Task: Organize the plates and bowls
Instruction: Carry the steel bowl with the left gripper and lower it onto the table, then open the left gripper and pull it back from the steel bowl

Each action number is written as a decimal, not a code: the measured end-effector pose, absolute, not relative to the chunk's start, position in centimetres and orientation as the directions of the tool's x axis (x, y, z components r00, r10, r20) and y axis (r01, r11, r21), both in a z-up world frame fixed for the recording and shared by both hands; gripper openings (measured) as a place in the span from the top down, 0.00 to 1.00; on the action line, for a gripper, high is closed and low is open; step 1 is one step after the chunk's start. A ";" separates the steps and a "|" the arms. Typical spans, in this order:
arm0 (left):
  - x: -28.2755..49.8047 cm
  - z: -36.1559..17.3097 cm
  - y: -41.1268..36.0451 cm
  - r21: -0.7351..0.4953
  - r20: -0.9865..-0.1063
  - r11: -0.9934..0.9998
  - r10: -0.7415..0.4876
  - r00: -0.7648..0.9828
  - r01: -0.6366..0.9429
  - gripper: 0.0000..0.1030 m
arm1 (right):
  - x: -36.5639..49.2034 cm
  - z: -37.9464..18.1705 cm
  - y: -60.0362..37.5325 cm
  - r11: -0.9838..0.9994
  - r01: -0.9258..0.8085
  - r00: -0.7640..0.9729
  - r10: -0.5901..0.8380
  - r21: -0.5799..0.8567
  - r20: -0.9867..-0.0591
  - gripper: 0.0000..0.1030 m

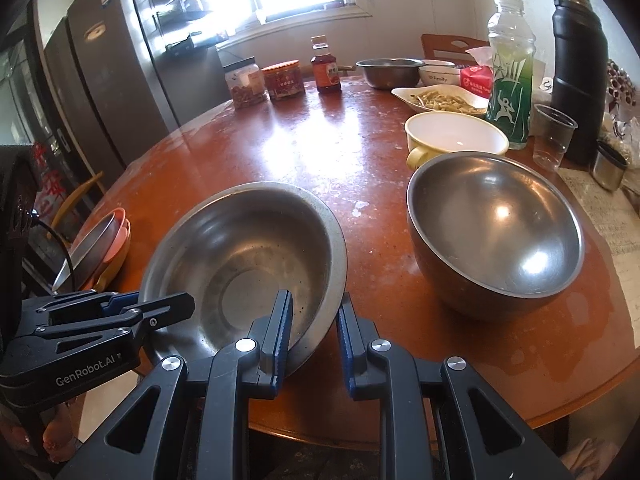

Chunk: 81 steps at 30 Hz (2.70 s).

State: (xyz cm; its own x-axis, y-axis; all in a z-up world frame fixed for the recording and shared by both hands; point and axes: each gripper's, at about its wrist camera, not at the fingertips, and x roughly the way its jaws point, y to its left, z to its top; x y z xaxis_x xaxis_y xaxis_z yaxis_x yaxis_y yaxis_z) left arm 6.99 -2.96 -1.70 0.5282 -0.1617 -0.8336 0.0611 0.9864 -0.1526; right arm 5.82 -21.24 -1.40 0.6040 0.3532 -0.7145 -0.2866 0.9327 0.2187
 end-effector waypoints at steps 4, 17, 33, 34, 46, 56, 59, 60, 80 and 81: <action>6.7 -1.7 -3.1 -0.139 -0.832 0.989 -0.143 0.536 0.048 0.76 | 5.7 -1.3 -21.0 0.934 -0.292 0.612 0.349 0.207 -0.710 0.77; 6.8 -1.6 -2.6 -0.124 -0.820 0.992 -0.112 0.561 0.017 0.75 | 6.3 -1.7 -20.7 0.926 -0.304 0.612 0.369 0.223 -0.699 0.76; 7.1 -1.5 -2.8 -0.138 -0.808 0.990 -0.131 0.575 0.032 0.74 | 6.2 -1.5 -21.0 0.931 -0.294 0.627 0.358 0.215 -0.692 0.74; 7.1 -1.5 -2.8 -0.139 -0.807 0.990 -0.132 0.576 0.032 0.74 | 6.1 -1.5 -21.0 0.931 -0.295 0.627 0.360 0.216 -0.691 0.74; 6.9 -1.0 -2.4 -0.134 -0.791 0.991 -0.115 0.601 0.014 0.72 | 6.1 -1.4 -20.9 0.936 -0.288 0.639 0.347 0.204 -0.687 0.71; 6.5 0.3 -2.2 -0.133 -0.761 0.991 -0.115 0.639 0.020 0.64 | 5.8 0.1 -20.9 0.931 -0.303 0.669 0.360 0.204 -0.650 0.66; 6.3 0.7 -1.9 -0.136 -0.753 0.991 -0.103 0.650 -0.001 0.55 | 5.7 0.4 -21.0 0.932 -0.304 0.677 0.358 0.199 -0.643 0.63; 6.2 0.8 -1.9 -0.137 -0.750 0.991 -0.102 0.654 -0.003 0.53 | 5.6 0.6 -21.0 0.932 -0.305 0.682 0.357 0.195 -0.638 0.63; 4.3 3.6 -4.0 -0.121 -0.707 0.992 -0.103 0.700 0.023 0.48 | 4.2 3.4 -24.7 0.938 -0.265 0.748 0.347 0.225 -0.565 0.42; 4.3 3.8 -4.2 -0.122 -0.706 0.992 -0.106 0.700 0.028 0.48 | 4.1 3.6 -25.0 0.938 -0.263 0.753 0.347 0.227 -0.560 0.42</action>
